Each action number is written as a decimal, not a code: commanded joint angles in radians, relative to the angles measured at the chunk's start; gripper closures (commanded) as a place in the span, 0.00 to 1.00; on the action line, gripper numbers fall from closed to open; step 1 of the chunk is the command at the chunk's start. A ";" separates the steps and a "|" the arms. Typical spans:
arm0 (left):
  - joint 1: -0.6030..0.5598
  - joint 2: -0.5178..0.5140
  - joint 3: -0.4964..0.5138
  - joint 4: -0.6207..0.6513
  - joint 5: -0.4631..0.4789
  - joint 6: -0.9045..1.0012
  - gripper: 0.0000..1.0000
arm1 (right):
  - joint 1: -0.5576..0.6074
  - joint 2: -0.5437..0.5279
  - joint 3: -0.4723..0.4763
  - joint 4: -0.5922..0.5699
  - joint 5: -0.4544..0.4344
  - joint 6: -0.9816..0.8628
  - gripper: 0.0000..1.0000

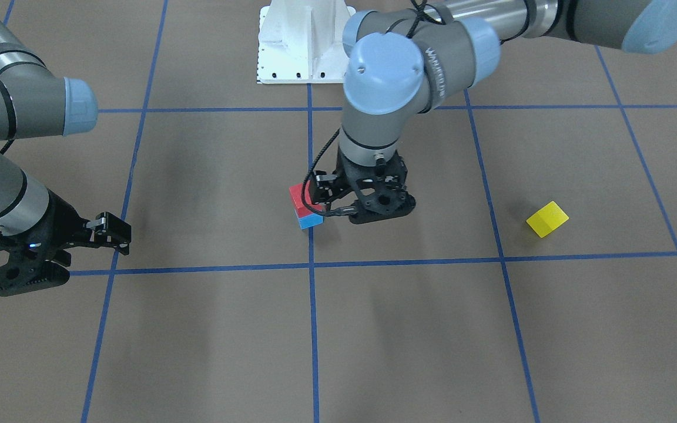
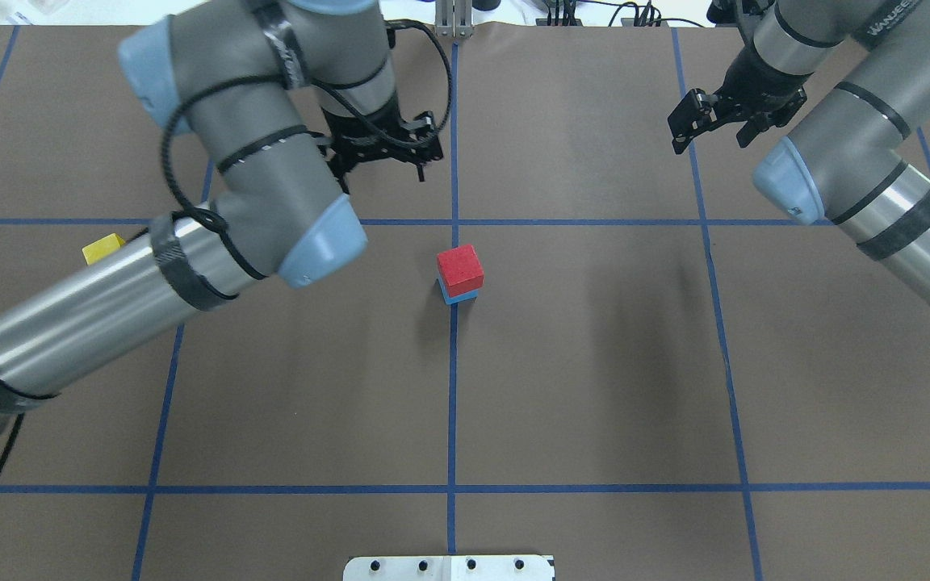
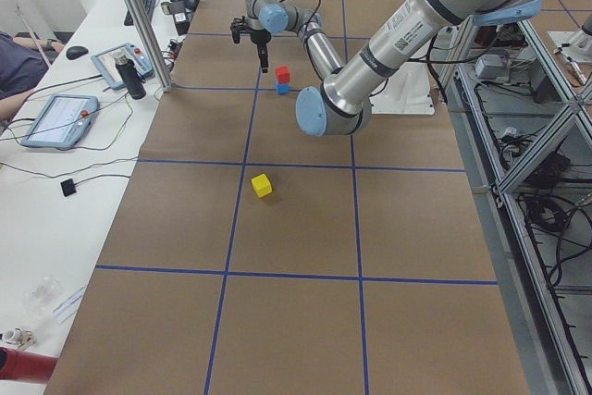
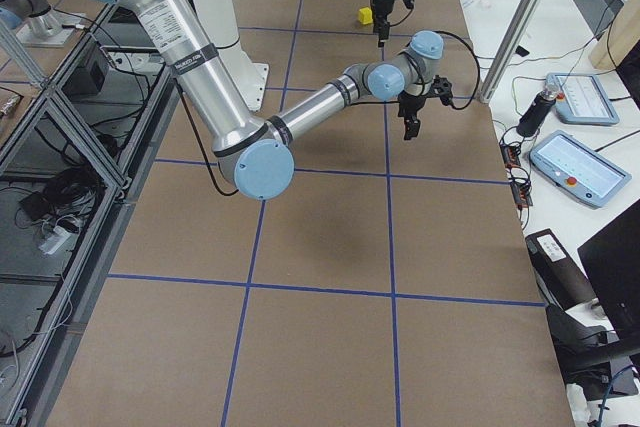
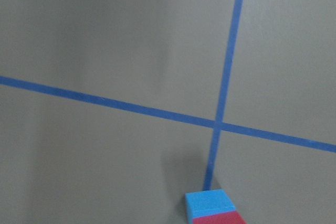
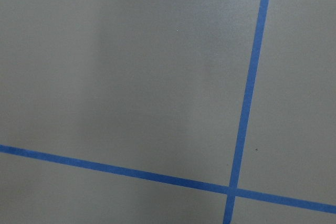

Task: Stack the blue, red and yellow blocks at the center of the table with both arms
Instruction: 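Move the left gripper back toward the yellow cube, then lower the left gripper onto the yellow cube, close and lift it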

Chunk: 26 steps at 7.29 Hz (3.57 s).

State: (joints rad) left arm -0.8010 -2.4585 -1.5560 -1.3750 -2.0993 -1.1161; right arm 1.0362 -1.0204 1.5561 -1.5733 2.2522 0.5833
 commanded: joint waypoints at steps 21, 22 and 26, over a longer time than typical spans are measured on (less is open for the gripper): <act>-0.080 0.655 -0.019 -0.455 0.028 -0.041 0.00 | 0.004 -0.020 0.005 0.004 -0.003 0.012 0.01; -0.080 0.656 -0.016 -0.455 0.028 -0.039 0.00 | 0.002 -0.018 0.004 0.004 -0.003 0.010 0.01; -0.083 0.664 -0.010 -0.455 0.028 -0.039 0.02 | 0.002 -0.015 0.016 -0.002 0.000 0.012 0.01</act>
State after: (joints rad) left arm -0.8825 -1.7996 -1.5665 -1.8300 -2.0709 -1.1551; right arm 1.0386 -1.0352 1.5660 -1.5724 2.2513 0.5951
